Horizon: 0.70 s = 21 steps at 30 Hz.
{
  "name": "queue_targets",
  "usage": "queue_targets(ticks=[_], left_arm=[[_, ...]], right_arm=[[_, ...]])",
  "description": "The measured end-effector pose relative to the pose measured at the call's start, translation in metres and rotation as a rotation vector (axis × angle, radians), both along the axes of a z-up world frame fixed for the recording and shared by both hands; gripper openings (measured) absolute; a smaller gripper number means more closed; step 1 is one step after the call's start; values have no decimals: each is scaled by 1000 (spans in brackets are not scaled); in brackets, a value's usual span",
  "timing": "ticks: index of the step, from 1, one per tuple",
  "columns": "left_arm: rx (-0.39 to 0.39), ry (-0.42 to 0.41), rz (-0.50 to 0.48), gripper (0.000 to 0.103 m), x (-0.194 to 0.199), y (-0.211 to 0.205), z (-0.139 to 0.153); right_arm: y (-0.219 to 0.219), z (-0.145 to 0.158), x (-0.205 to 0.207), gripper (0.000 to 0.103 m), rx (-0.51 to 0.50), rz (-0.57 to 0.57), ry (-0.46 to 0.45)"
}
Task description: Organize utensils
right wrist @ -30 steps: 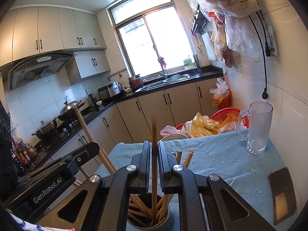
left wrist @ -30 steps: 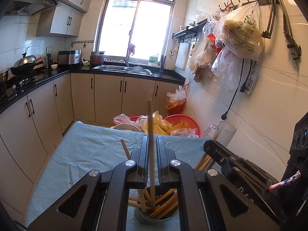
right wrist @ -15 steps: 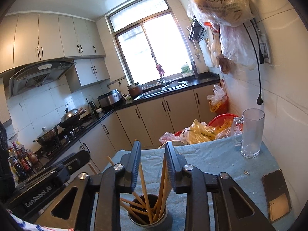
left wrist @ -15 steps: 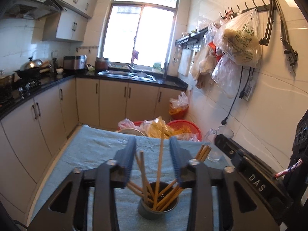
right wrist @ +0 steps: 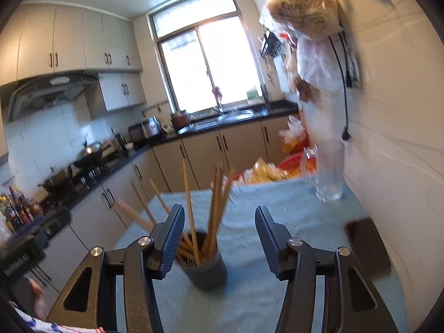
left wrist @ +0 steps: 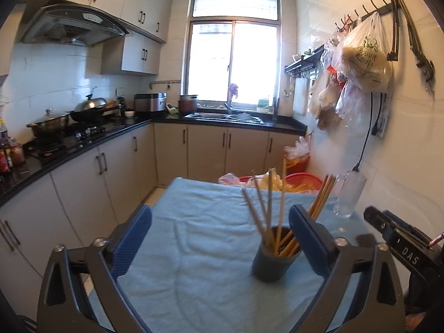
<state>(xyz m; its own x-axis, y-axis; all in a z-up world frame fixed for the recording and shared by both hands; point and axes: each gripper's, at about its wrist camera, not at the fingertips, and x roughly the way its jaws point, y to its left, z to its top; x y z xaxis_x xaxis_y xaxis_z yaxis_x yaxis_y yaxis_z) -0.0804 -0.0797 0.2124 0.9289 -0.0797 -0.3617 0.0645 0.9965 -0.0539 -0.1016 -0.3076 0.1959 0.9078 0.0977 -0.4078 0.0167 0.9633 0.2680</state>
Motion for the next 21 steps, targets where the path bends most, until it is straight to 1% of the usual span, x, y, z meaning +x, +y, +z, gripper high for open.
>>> queue_targets(ticks=[4,8,11,14,17,21], left_arm=[[22,-7,17,103,-29,7,-9],[37,-12,32,103,-56,10,-15],[50,-18,61,103,-71,13,-18],[64,3,83,103,-78,15,-24],[83,43,91,103,-79,14,-31],[71,77,74,103,-86,14,-45]], right_arm=[[4,-20,-21,58,3,-13,66],[7,-33,-39,59,-7,-34,99],[8,-41,-54,63,11,-41,121],[10,-49,-70,64,13,-56,135],[12,-56,-81,65,11,-71,146],[16,-64,-94,66,-13,-83,159]])
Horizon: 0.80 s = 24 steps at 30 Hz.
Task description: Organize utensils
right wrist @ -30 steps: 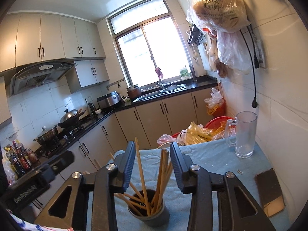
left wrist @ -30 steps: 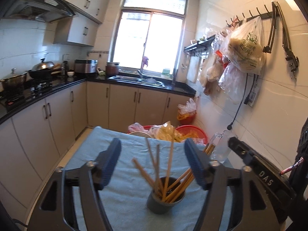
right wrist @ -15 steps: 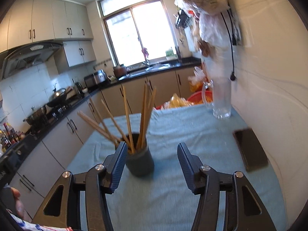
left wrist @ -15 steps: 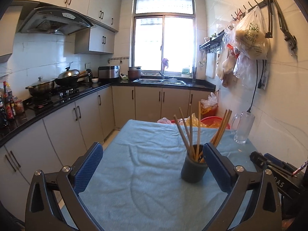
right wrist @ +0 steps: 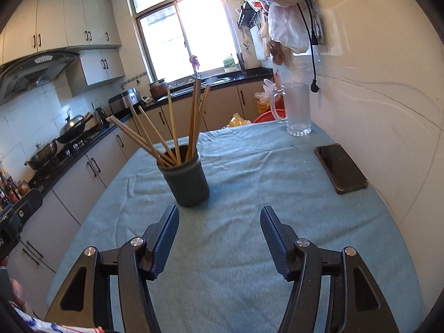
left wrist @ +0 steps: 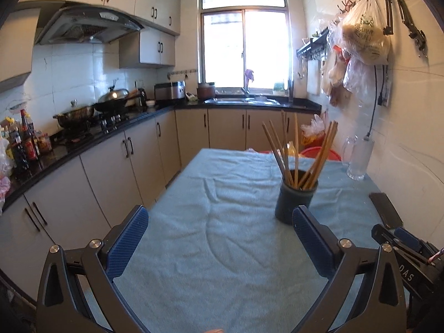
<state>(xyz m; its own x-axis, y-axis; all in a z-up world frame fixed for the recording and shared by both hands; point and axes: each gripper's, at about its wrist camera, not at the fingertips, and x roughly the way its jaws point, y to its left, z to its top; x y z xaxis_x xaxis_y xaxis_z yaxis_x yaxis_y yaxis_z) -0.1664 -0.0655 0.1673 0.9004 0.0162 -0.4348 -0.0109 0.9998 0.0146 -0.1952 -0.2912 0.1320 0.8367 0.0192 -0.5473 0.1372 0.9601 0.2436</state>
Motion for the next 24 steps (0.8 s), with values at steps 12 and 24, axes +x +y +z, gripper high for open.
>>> queue_targets(ticks=[12,24], left_arm=[[-36,118,-18,103,-1,3,-37],[-5,155,3,103,2,1,-48]], right_arm=[[10,-16,-13,71,-46,-31,26],[29,-19,-14,76,-139,-26,20]])
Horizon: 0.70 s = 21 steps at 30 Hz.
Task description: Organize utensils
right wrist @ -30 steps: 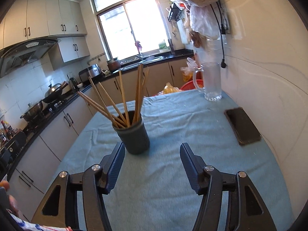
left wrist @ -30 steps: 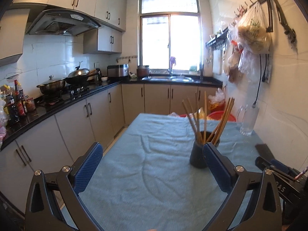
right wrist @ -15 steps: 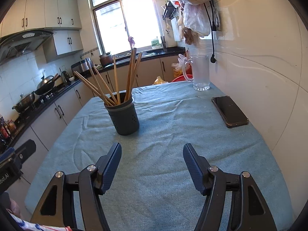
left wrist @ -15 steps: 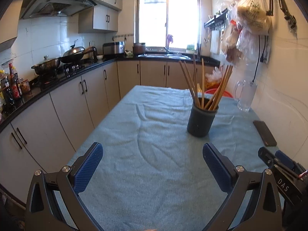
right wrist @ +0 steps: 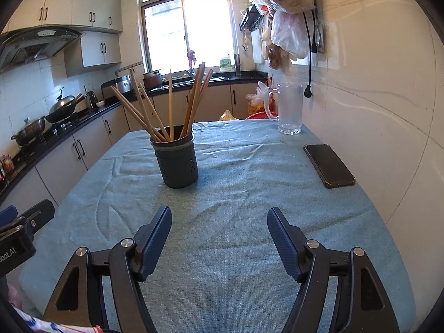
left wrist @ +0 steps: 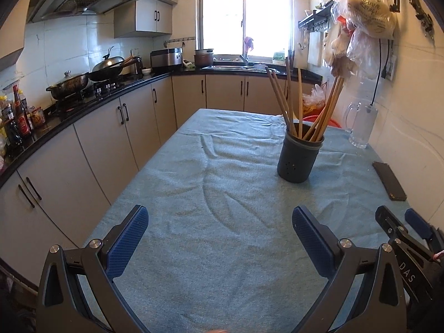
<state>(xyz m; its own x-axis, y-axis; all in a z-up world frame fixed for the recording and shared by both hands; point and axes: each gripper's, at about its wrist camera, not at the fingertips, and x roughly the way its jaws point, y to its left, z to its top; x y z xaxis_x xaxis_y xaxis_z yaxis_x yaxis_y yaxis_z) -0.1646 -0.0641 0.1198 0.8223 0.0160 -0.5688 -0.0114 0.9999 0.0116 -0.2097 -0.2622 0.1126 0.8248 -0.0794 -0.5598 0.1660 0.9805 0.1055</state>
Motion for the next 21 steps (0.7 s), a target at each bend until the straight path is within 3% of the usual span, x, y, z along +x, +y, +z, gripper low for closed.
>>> queue_targets(ticks=[21], left_arm=[[-4,51,-37,103,1,-4,-7]], right_arm=[[3,1,-4,79,-17,1,-6]])
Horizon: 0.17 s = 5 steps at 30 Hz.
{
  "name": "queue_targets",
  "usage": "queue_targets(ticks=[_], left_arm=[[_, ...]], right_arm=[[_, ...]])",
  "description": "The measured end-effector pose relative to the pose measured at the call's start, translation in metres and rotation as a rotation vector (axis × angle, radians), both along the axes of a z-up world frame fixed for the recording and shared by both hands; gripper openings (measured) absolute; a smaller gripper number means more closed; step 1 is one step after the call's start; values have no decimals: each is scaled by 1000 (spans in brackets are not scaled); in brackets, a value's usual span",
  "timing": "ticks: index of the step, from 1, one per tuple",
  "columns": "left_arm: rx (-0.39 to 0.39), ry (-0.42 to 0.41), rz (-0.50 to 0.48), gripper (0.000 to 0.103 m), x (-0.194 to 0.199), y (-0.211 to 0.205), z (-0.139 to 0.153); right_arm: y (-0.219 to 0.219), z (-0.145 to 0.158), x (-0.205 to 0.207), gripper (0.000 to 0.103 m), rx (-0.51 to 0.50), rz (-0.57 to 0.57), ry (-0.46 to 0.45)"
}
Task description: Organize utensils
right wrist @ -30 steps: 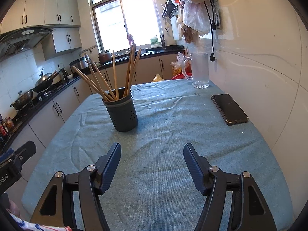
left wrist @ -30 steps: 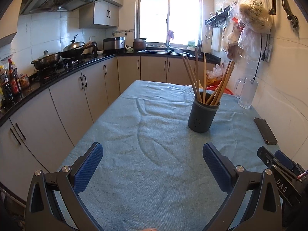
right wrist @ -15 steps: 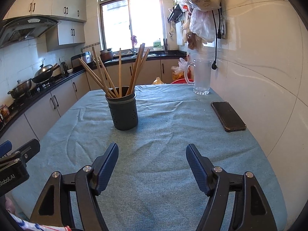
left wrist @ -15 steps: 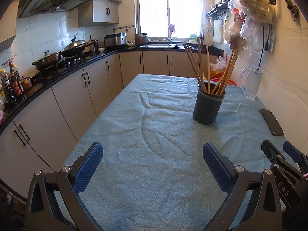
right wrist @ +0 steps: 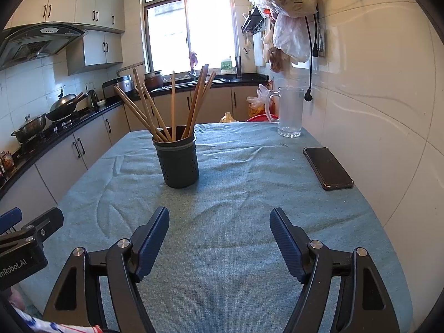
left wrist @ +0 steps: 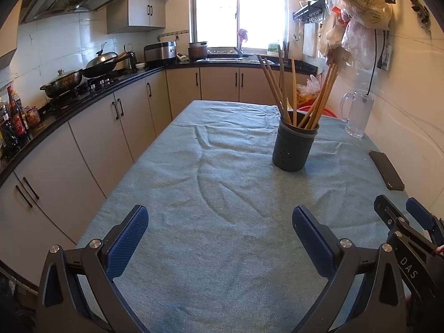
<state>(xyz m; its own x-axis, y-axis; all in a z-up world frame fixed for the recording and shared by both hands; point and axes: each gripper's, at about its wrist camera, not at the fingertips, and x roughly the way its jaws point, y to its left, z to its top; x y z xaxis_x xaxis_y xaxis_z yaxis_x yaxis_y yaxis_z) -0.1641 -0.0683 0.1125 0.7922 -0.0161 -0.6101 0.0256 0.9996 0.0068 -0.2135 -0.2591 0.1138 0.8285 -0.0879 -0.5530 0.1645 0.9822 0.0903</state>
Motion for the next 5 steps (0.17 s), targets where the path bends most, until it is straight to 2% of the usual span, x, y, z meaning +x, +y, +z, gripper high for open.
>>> queue_targets(ticks=[5], left_arm=[[-24,35,-28,103,3,0,-3]], right_arm=[[0,-3,1,80,5,4,16]])
